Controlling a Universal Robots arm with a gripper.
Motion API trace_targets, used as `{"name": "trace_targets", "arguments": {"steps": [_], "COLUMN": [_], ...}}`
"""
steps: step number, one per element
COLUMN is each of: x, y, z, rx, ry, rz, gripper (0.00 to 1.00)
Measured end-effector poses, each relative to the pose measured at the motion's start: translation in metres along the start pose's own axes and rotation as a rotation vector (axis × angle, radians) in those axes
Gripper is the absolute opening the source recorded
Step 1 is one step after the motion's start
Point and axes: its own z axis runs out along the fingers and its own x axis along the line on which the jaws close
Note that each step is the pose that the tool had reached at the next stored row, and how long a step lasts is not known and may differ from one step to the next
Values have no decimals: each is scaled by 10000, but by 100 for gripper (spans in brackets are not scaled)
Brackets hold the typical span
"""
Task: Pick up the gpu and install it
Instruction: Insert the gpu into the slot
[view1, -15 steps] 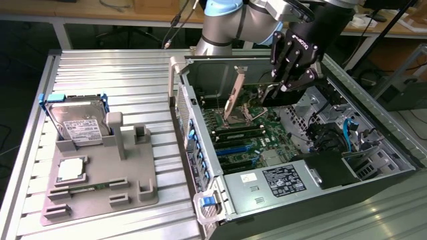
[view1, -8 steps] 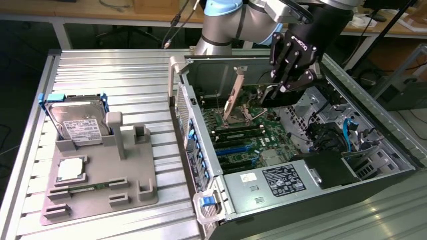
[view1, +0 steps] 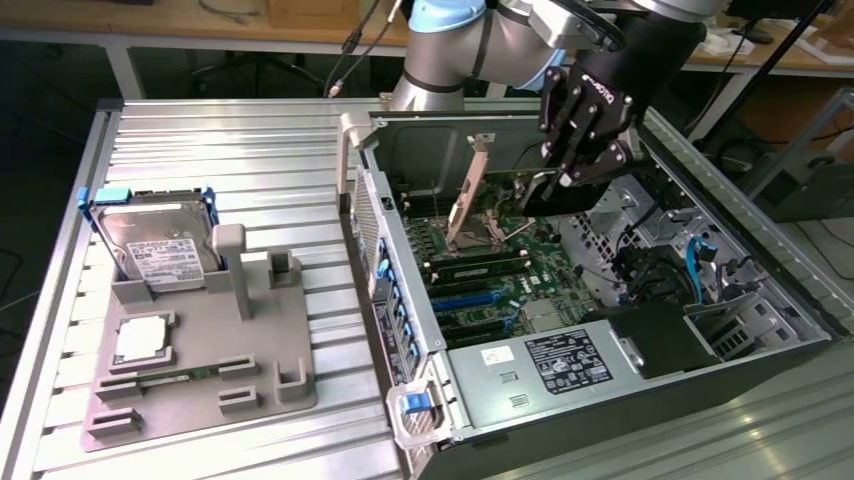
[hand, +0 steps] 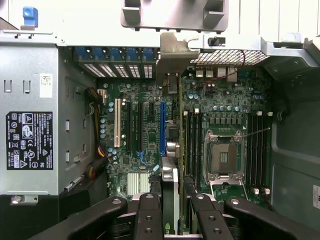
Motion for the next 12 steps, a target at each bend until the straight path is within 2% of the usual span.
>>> {"name": "trace_targets", "arguments": {"steps": [12], "x": [1], "y": [-2], "z": [27], "rx": [0], "ry": [0], "rz": [0], "gripper": [27]}}
